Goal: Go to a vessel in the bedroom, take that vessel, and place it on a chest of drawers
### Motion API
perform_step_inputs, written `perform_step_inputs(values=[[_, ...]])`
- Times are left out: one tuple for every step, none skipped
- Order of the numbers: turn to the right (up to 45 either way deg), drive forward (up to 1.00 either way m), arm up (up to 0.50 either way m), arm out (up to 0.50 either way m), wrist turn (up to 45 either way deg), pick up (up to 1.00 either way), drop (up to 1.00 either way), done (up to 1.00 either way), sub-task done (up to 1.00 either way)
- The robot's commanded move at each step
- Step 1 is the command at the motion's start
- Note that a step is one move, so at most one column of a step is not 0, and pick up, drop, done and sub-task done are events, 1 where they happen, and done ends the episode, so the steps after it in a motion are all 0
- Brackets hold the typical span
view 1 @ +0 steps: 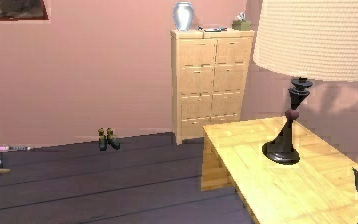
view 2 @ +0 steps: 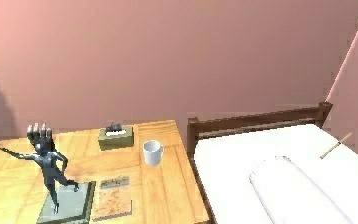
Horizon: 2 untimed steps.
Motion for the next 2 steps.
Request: perform_step_inputs(values=[[0.0,0.0,0.5,0.0,0.0,0.0,0.0,0.0,0.0],[0.0,0.0,0.26,0.0,0.0,0.0,0.0,0.0,0.0]])
